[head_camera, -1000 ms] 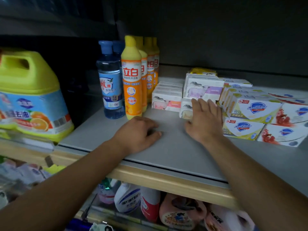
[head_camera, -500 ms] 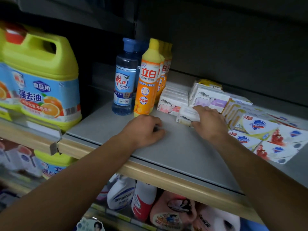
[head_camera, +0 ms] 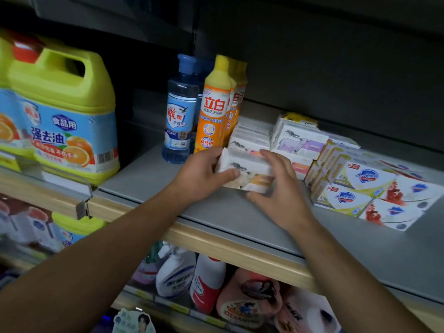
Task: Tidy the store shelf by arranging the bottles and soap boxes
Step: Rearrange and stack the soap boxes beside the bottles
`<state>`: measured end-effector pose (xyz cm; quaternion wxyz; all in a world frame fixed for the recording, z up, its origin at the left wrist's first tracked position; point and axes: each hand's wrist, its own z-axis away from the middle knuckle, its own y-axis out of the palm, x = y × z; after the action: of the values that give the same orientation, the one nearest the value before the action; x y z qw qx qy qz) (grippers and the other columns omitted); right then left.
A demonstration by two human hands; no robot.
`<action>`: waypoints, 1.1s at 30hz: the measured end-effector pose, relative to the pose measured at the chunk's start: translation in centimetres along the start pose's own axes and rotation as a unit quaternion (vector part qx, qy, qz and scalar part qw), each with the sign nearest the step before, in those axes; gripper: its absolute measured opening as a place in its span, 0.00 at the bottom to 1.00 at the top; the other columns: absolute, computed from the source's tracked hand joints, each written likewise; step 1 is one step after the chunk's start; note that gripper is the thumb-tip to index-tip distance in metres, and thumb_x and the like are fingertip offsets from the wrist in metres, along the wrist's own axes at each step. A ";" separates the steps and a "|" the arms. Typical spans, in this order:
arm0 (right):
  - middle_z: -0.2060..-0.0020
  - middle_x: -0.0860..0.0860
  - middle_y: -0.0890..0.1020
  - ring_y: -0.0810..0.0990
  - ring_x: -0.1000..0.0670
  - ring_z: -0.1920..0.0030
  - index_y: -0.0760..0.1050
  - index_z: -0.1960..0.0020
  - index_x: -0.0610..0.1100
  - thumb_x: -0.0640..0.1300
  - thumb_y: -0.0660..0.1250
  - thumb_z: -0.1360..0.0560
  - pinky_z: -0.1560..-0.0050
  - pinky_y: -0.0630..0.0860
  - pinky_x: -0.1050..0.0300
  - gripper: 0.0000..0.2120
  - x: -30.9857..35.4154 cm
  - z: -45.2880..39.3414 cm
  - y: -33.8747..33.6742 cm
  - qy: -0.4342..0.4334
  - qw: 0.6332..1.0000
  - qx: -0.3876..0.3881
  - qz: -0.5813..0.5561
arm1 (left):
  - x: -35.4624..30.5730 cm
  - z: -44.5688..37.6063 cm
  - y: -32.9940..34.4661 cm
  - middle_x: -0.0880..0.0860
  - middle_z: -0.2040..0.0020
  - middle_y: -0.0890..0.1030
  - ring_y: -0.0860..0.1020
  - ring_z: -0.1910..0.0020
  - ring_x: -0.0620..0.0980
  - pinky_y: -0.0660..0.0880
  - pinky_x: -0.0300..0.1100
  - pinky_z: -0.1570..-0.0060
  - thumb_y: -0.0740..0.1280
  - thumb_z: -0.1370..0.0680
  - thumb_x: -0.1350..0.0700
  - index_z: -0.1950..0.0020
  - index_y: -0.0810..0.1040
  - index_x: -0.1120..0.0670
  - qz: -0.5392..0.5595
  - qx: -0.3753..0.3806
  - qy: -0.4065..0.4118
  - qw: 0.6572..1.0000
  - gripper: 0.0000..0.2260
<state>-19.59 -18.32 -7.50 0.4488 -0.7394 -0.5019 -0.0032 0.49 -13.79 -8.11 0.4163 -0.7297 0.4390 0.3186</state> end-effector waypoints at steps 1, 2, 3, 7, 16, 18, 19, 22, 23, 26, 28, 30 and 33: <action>0.34 0.53 0.67 0.67 0.55 0.33 0.64 0.26 0.48 0.37 0.77 0.34 0.33 0.60 0.72 0.40 -0.2 0.1 0.1 -0.002 1.000 0.009 0.003 | -0.1 -0.1 0.0 0.47 0.47 0.84 0.83 0.48 0.45 0.81 0.47 0.49 0.72 0.25 0.55 0.40 0.78 0.53 0.031 -0.002 -0.019 0.999 0.14; 0.33 0.52 0.67 0.66 0.55 0.33 0.62 0.25 0.49 0.36 0.75 0.33 0.32 0.61 0.69 0.41 -0.4 0.2 0.1 -0.008 1.000 0.018 0.002 | -0.3 -0.2 0.0 0.47 0.49 0.85 0.83 0.50 0.44 0.82 0.44 0.52 0.71 0.24 0.55 0.41 0.78 0.53 0.058 0.001 -0.037 0.998 0.12; 0.33 0.51 0.67 0.66 0.54 0.33 0.61 0.25 0.48 0.36 0.74 0.32 0.32 0.62 0.67 0.40 -0.4 0.3 0.3 -0.015 1.000 0.021 -0.002 | -0.4 -0.2 0.0 0.47 0.51 0.86 0.84 0.52 0.45 0.82 0.42 0.55 0.71 0.24 0.55 0.41 0.79 0.54 0.077 0.005 -0.051 0.996 0.12; 0.36 0.53 0.73 0.74 0.57 0.39 0.64 0.28 0.50 0.41 0.77 0.33 0.39 0.71 0.64 0.38 -0.5 0.6 0.3 0.034 0.996 0.030 -0.083 | -0.6 -0.1 -0.4 0.54 0.51 0.86 0.85 0.53 0.53 0.82 0.46 0.60 0.69 0.23 0.53 0.40 0.78 0.56 0.186 0.012 -0.113 0.976 0.13; 0.73 0.47 0.82 0.77 0.51 0.76 0.79 0.56 0.61 0.70 0.60 0.32 0.72 0.71 0.58 0.17 -0.5 0.4 -0.9 0.261 0.935 0.037 -0.236 | -1.1 0.1 -0.1 0.58 0.67 0.83 0.80 0.70 0.50 0.78 0.40 0.68 0.61 0.22 0.40 0.50 0.79 0.62 0.051 0.044 -0.123 0.990 0.24; 0.70 0.46 0.84 0.75 0.50 0.77 0.80 0.58 0.62 0.70 0.59 0.32 0.76 0.68 0.61 0.16 -0.5 0.2 -0.9 0.273 0.926 0.043 -0.258 | -1.3 0.0 -0.1 0.57 0.68 0.83 0.80 0.71 0.49 0.77 0.39 0.69 0.60 0.23 0.38 0.53 0.79 0.61 0.042 0.043 -0.126 0.990 0.25; 0.70 0.47 0.84 0.75 0.50 0.77 0.80 0.58 0.62 0.70 0.60 0.33 0.76 0.68 0.61 0.16 -0.5 0.1 -0.9 0.279 0.921 0.042 -0.268 | -1.2 0.0 -0.1 0.57 0.68 0.83 0.80 0.71 0.49 0.76 0.39 0.69 0.60 0.23 0.39 0.53 0.79 0.60 0.042 0.043 -0.126 0.990 0.24; 0.70 0.52 0.81 0.77 0.51 0.71 0.82 0.57 0.59 0.64 0.68 0.37 0.70 0.70 0.57 0.13 -0.7 0.0 -0.9 0.279 0.901 0.036 -0.329 | -1.1 0.1 -0.2 0.58 0.65 0.84 0.80 0.68 0.52 0.77 0.42 0.67 0.62 0.22 0.41 0.50 0.79 0.58 0.075 0.050 -0.119 0.989 0.20; 0.65 0.53 0.82 0.79 0.51 0.67 0.83 0.54 0.56 0.59 0.71 0.38 0.67 0.73 0.56 0.14 -0.9 0.0 -0.8 0.266 0.891 0.037 -0.366 | -1.1 0.1 -0.2 0.58 0.63 0.84 0.80 0.67 0.53 0.77 0.43 0.66 0.63 0.24 0.40 0.48 0.79 0.56 0.093 0.052 -0.114 0.988 0.19; 0.50 0.54 0.84 0.83 0.54 0.51 0.80 0.45 0.57 0.47 0.73 0.38 0.51 0.79 0.59 0.21 -1.1 0.3 -0.4 0.224 0.889 0.033 -0.398 | -0.8 0.2 -0.4 0.55 0.56 0.84 0.78 0.67 0.54 0.77 0.44 0.68 0.66 0.28 0.41 0.39 0.78 0.50 0.117 0.041 -0.098 0.987 0.22; 0.48 0.57 0.83 0.83 0.56 0.49 0.76 0.42 0.63 0.45 0.73 0.31 0.47 0.79 0.59 0.21 -1.0 0.3 -0.1 0.202 0.918 0.024 -0.340 | -0.5 0.2 -0.6 0.56 0.50 0.84 0.78 0.69 0.53 0.76 0.43 0.70 0.69 0.28 0.46 0.33 0.74 0.49 0.140 0.053 -0.088 0.985 0.24; 0.45 0.59 0.80 0.81 0.57 0.48 0.71 0.34 0.62 0.44 0.71 0.24 0.47 0.78 0.60 0.23 -1.2 0.4 0.1 0.200 0.937 0.020 -0.286 | -0.2 0.1 -0.8 0.57 0.45 0.84 0.78 0.66 0.55 0.77 0.43 0.69 0.70 0.26 0.55 0.30 0.71 0.49 0.193 0.071 -0.085 0.975 0.24; 0.46 0.58 0.79 0.80 0.57 0.48 0.72 0.33 0.52 0.44 0.71 0.24 0.48 0.77 0.63 0.22 -1.5 0.4 0.2 0.192 0.956 0.003 -0.223 | 0.0 -0.1 -1.2 0.56 0.40 0.81 0.78 0.61 0.61 0.79 0.45 0.65 0.69 0.25 0.66 0.29 0.70 0.50 0.243 0.090 -0.085 0.962 0.26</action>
<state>-20.40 -19.21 -8.55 0.5268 -0.5928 -0.5583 -0.2436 1.55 -13.57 -7.69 0.4260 -0.5308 0.5930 0.4302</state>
